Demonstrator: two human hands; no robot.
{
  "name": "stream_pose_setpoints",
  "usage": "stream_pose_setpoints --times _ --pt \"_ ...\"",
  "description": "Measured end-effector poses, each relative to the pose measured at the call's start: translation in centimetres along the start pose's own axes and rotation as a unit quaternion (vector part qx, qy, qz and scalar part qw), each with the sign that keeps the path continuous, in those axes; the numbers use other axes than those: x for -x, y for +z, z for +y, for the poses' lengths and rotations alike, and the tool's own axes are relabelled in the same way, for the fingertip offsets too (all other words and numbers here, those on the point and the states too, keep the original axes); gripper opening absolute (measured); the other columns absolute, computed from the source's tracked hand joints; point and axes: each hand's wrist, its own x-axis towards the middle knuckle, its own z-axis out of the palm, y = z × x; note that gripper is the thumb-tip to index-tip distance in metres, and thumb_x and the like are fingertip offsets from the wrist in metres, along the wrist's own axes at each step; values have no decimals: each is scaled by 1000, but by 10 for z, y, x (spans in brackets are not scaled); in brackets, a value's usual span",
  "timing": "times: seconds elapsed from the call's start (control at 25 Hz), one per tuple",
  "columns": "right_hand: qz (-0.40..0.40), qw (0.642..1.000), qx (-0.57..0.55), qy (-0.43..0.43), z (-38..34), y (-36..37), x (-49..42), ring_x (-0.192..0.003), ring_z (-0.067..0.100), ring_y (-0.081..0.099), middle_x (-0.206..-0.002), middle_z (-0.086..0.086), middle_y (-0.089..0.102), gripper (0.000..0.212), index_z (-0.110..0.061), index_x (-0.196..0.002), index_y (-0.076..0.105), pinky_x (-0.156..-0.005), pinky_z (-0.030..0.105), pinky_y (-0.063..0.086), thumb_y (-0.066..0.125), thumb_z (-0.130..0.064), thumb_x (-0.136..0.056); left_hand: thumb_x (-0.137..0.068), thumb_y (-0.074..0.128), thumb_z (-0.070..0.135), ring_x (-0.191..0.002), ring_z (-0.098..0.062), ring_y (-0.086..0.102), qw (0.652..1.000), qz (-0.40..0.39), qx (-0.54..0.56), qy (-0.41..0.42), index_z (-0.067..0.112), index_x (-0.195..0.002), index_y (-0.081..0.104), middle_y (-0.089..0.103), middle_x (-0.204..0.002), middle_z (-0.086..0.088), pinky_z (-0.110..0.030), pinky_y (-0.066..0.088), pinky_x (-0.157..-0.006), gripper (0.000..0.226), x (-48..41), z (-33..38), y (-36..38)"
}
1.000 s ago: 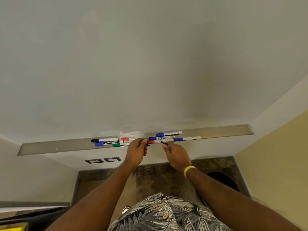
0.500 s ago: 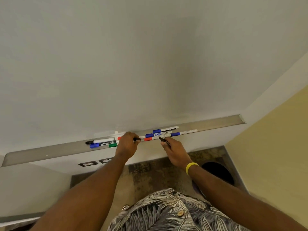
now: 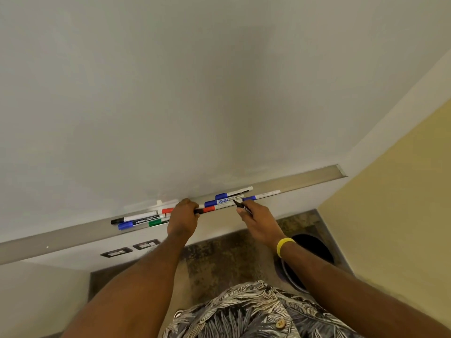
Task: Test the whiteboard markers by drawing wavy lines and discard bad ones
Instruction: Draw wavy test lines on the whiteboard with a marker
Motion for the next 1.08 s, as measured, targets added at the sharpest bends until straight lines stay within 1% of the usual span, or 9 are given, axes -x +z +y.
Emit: stream_pose_setpoints --times 0.16,0.28,0.4,0.48,0.68,0.8,0.88,0.96,1.08 --pt "5 1000 -17 -11 -8 4 -4 -75 6 57 -86 -6 62 24 -15 -109 61 -67 19 44 50 -34 -101 -91 66 20 -104 -22 58 1000 19 7 13 10 -121 66 61 -115 -6 -30 46 -94 32 7 -7 -14" --pt "31 998 -55 -27 -26 4 -9 -77 7 57 -88 -5 63 23 -16 -112 61 -68 19 43 50 -33 -102 -92 62 30 -118 -26 55 988 89 -37 123 13 -130 59 59 -128 -8 -41 48 -100 43 19 -5 -41" --pt "57 990 -112 -56 -58 -2 -17 -84 9 57 -93 -3 63 20 -16 -115 60 -74 18 44 46 -24 -104 -88 64 35 -125 -29 50 928 228 -88 281 12 -131 57 55 -135 -13 -48 44 -103 49 22 7 -86" --pt "85 980 -154 -95 -86 -12 -26 -84 10 57 -92 -5 62 19 -21 -115 59 -78 22 48 44 -18 -104 -86 67 34 -134 -31 44 879 322 -114 332 10 -132 56 49 -142 -16 -50 36 -108 53 13 20 -128" --pt "155 939 -207 -227 -162 -44 -44 -80 18 62 -90 -6 65 27 -19 -127 54 -75 31 56 52 -21 -101 -86 65 42 -145 -36 26 803 456 -188 334 11 -144 44 33 -153 -20 -57 21 -117 69 -10 60 -236" --pt "203 900 -234 -306 -210 -73 -50 -68 16 62 -91 -18 66 14 -14 -113 56 -66 28 55 53 -16 -100 -87 64 44 -146 -37 22 772 499 -203 336 11 -147 38 31 -153 -24 -60 16 -117 73 -18 82 -298" --pt "223 873 -240 -361 -239 -96 -52 -65 17 61 -92 -10 69 17 -22 -103 60 -64 28 54 48 -10 -101 -88 63 45 -145 -38 21 749 528 -208 342 10 -146 39 31 -153 -26 -60 14 -116 72 -22 101 -339" --pt "220 852 -254 -402 -264 -118 -54 -72 18 64 -93 5 69 30 -25 -104 64 -70 29 54 41 -5 -98 -89 61 46 -144 -41 23 730 550 -216 345 11 -146 42 31 -152 -27 -60 14 -116 69 -25 125 -376" --pt "212 821 -255 -465 -295 -145 -53 -97 21 68 -104 5 69 39 -19 -118 61 -86 37 57 41 2 -92 -91 57 49 -144 -44 24 705 578 -225 344 14 -146 44 30 -153 -26 -59 14 -117 66 -27 165 -424"
